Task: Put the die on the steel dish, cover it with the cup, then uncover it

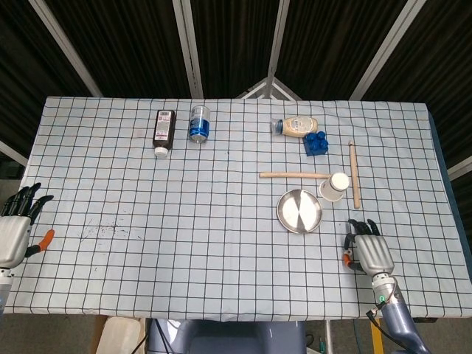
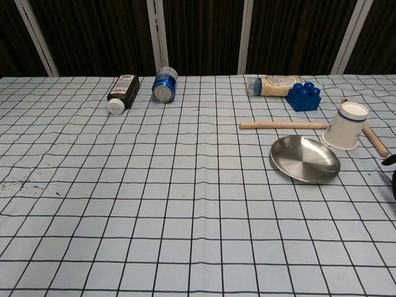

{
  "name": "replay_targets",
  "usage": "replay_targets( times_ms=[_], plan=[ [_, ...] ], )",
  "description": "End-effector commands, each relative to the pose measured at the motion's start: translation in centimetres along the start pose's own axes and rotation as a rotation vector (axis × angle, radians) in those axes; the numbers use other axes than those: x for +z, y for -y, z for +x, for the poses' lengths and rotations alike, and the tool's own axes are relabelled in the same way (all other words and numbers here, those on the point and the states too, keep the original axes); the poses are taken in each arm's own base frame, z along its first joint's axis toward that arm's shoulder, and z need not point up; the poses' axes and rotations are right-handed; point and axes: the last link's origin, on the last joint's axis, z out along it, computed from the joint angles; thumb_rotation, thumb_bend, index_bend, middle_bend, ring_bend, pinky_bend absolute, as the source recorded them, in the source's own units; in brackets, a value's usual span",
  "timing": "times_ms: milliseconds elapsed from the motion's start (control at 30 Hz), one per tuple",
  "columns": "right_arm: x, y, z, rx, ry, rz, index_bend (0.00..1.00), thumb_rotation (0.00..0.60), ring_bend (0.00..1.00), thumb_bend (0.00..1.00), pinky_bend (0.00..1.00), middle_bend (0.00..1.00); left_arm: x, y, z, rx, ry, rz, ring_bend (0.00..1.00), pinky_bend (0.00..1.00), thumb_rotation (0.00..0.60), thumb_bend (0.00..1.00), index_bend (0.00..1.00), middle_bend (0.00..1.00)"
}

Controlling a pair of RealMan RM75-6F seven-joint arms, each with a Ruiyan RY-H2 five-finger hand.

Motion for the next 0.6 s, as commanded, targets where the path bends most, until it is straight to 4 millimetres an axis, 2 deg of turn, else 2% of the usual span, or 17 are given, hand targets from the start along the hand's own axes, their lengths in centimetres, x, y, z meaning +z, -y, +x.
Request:
replay_targets(
  times_ms=[33,600],
  plan=[
    [-0.06,-0.09,-0.09,-0.001,0.008,-0.002,0.56,0.6,0.14,0.35,0.0,0.16,0.0,0.02,0.03,0.0,-0.002,0.001,0.0,0.1,0.6,0.47,0.18,0.0],
    [0.07,-0.78,0.21,-0.008,0.002,-0.019,0.46,0.6,0.13,0.35,0.0,0.16,0.07,-0.04,-0.12,0.006,0.001,0.0,0.0,0.1,0.6,0.47,0.18,0.0]
  ],
)
